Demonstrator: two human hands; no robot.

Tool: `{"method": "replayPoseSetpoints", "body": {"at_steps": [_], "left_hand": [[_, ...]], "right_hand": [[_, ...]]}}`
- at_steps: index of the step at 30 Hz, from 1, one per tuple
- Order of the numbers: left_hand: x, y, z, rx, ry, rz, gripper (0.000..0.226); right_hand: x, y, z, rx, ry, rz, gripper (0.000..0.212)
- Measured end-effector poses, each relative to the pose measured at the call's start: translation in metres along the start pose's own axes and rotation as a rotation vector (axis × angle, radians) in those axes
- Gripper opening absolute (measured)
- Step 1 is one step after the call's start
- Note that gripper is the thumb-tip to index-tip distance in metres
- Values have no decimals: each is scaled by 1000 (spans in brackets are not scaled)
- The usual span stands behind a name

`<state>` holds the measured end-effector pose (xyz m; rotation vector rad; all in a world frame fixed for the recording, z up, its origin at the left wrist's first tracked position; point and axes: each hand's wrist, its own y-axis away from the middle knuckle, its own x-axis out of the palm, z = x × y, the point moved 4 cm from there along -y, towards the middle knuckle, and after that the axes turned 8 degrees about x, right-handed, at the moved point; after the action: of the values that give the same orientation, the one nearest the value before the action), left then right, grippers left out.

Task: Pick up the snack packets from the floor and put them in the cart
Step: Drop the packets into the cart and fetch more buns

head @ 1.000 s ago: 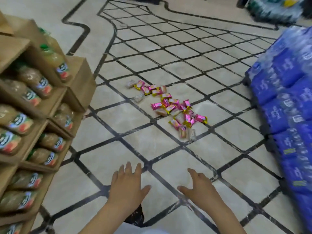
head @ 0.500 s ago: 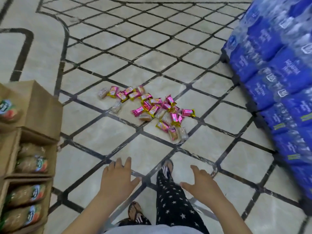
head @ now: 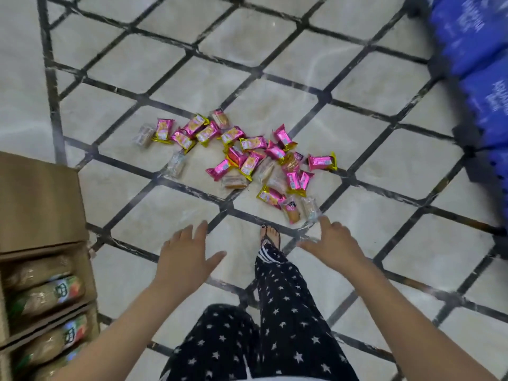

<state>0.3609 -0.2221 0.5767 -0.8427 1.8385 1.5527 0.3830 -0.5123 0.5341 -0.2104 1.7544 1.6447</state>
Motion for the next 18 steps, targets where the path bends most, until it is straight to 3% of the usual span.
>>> {"method": "replayPoseSetpoints", "body": {"at_steps": [7,18], "left_hand": [[31,-158,49,-21,2,-17,87],[223,-428,107,235,-189,53,98]], "right_hand": [[32,-162,1,123,13,127,88],[196,-399,-31,321,-125,98,85]]}}
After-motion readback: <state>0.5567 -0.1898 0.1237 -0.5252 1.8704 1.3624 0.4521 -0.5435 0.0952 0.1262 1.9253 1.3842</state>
